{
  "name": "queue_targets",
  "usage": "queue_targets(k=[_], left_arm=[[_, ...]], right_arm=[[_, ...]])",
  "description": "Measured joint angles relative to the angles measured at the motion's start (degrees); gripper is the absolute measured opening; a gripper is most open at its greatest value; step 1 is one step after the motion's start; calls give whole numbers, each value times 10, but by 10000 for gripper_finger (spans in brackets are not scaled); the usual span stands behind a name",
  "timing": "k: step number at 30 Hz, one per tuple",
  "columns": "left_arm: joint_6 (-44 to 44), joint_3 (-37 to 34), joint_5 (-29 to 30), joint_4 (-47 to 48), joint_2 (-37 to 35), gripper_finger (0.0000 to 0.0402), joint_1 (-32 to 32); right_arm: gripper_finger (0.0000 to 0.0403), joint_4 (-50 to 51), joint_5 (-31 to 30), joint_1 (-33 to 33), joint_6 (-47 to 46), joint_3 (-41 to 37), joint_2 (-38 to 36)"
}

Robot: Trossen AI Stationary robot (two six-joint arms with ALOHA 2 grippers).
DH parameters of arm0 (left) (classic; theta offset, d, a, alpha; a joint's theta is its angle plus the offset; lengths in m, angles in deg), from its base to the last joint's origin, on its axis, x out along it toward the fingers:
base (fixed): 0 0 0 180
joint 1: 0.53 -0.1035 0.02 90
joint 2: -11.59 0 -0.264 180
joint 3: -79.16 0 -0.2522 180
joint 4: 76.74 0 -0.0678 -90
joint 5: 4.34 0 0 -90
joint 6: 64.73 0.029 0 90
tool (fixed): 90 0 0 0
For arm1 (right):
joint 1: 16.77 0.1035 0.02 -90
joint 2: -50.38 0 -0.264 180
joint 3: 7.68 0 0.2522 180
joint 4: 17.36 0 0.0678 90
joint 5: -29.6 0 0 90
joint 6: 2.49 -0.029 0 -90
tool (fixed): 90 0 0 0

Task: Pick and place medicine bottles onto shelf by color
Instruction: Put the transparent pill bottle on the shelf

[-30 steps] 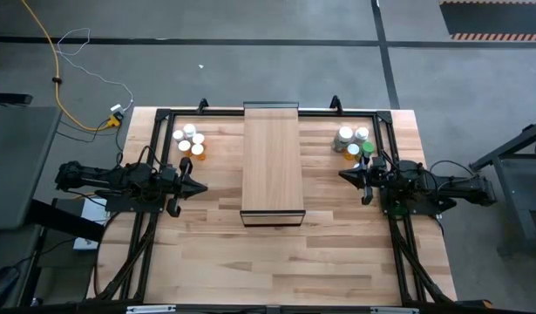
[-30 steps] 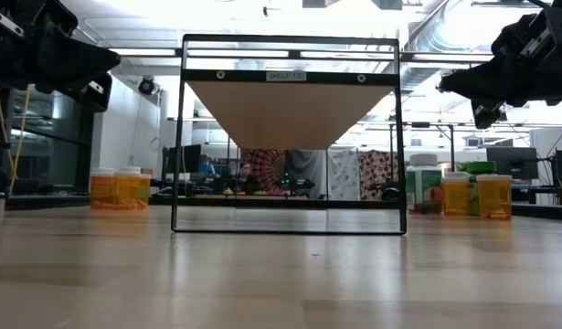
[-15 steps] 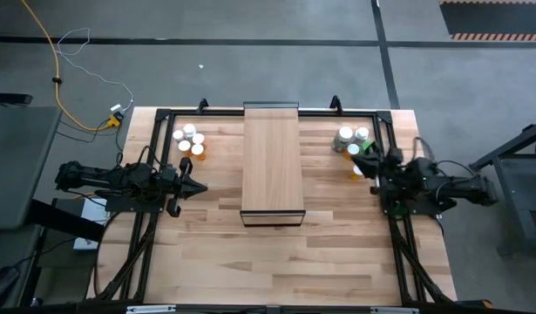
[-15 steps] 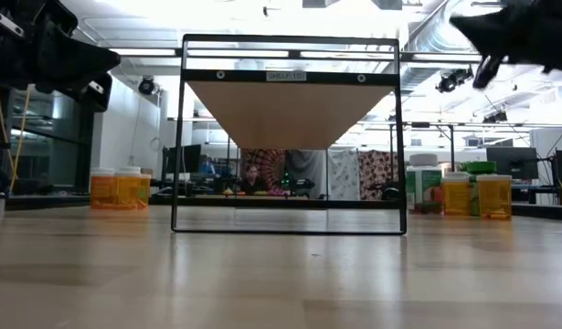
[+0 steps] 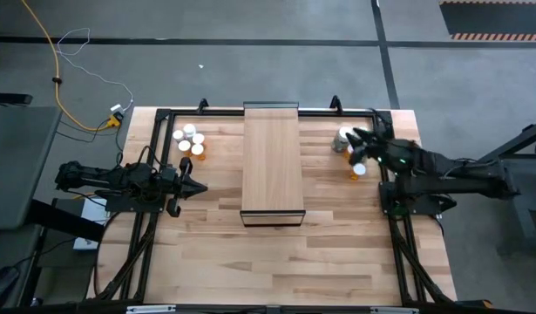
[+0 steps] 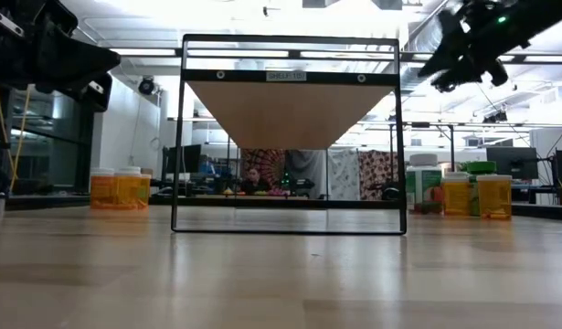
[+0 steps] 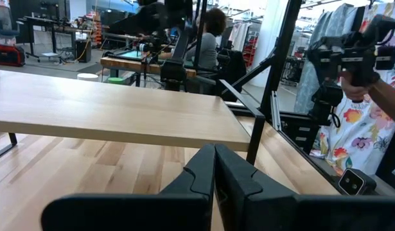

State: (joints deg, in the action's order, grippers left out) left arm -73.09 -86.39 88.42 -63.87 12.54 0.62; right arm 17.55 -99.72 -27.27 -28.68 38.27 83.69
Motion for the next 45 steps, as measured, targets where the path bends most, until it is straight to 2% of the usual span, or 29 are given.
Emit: queue_targets(k=[3,5,10,15,20,37,45], left_arm=[[0,0,0,0,0,1,0],[0,0,0,0,0,1,0],[0,0,0,0,0,1,0],[0,0,0,0,0,1,0],[0,0,0,0,0,1,0],[0,0,0,0,0,1,0],[0,0,0,0,0,1,0]], right_arm=[[261,88,16,-49,-53,50,66],[292,110,43,-82,-68,72,108],[328,123,101,-156,-99,93,198],[332,125,115,-212,-138,94,261],[332,118,140,-236,-164,94,304],[330,107,154,-240,-186,94,372],[304,107,118,-240,-190,94,372]])
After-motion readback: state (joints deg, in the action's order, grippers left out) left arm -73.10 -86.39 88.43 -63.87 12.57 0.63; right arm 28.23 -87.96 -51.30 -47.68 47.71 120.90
